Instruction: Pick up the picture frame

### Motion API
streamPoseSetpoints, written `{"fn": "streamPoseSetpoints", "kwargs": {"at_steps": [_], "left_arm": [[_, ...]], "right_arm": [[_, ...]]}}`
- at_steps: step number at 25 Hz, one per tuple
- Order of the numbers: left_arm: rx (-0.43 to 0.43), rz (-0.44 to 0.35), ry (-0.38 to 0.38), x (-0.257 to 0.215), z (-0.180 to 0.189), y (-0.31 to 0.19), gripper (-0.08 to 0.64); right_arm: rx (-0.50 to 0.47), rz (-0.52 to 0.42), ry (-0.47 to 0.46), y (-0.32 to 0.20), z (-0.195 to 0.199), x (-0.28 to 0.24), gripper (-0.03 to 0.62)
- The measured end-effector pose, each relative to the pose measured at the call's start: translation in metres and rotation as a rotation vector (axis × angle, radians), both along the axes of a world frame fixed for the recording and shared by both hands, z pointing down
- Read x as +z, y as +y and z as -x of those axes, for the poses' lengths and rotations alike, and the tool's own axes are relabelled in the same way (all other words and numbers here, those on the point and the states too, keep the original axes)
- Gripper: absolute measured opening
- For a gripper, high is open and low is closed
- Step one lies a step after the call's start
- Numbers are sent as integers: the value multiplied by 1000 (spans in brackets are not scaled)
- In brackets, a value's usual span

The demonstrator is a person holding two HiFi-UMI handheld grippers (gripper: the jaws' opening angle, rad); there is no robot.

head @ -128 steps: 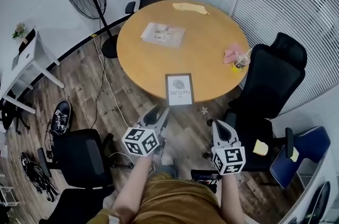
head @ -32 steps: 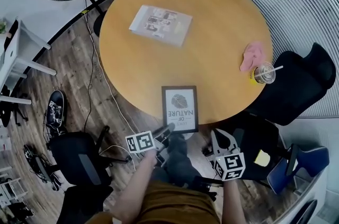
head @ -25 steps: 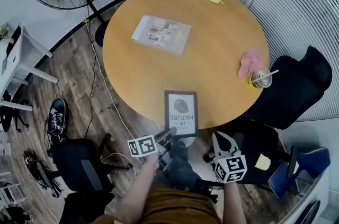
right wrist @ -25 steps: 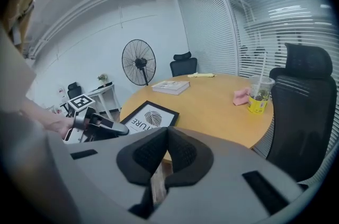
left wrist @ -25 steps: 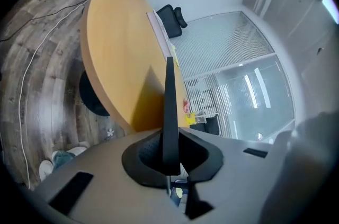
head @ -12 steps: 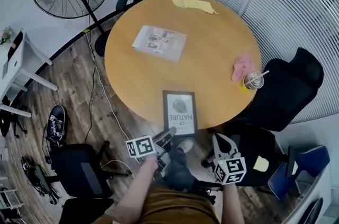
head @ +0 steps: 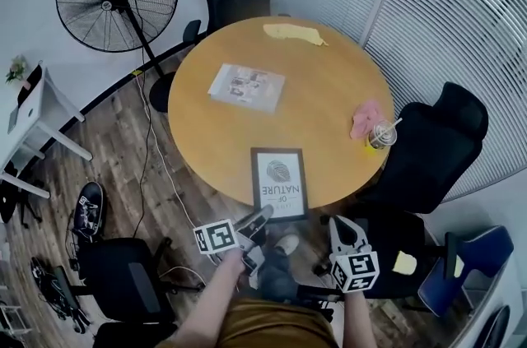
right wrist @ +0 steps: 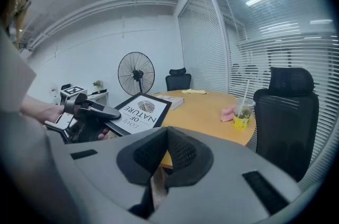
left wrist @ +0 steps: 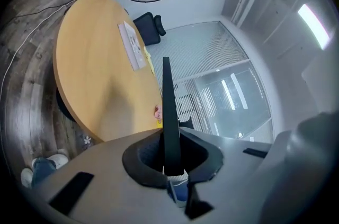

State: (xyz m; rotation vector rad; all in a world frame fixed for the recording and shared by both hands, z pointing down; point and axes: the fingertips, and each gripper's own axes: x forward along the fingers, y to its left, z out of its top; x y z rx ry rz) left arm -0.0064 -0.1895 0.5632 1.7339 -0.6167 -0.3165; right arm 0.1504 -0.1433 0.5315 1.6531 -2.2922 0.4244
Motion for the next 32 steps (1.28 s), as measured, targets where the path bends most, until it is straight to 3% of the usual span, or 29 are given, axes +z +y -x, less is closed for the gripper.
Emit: {"fn": "streamPoseSetpoints", "kwargs": {"at_steps": [9, 12, 13, 16, 17, 19, 20, 22, 23, 27, 30, 32], "left_arm": [[-4, -70, 36, -44, 3, 24, 51], [-20, -60, 165, -68, 1, 35, 51], [-22, -69, 176, -72, 2, 38, 51], [-29, -84, 41, -67, 19, 47, 51], [-30, -89, 46, -69, 20, 49, 51], [-24, -114, 152, -88, 14, 55, 51], [-25, -120, 119, -88, 17, 57, 51], [-40, -101, -48, -71, 31, 61, 51], [-45, -91, -85, -67, 35, 62, 51], [-44, -89, -7, -73, 32, 68, 51], [-42, -81, -57, -75, 33, 73, 51], [-31, -96, 6, -83, 26, 74, 51]], "right_arm": [[38, -95, 12, 23, -2, -32, 12], [46, -113, 11, 31, -3, -40, 12], [48, -120, 9, 34, -2, -42, 12], [50, -141, -1, 41, 0, -47, 12], [51, -145, -4, 43, 1, -47, 12], [51, -149, -7, 48, 3, -49, 12], [51, -151, -8, 50, 5, -50, 12], [47, -150, -12, 53, 8, -51, 12], [44, -151, -14, 53, 9, -51, 12], [40, -159, -21, 59, 11, -50, 12], [43, -163, -24, 64, 10, -51, 12], [47, -162, -24, 65, 8, -53, 12]]}}
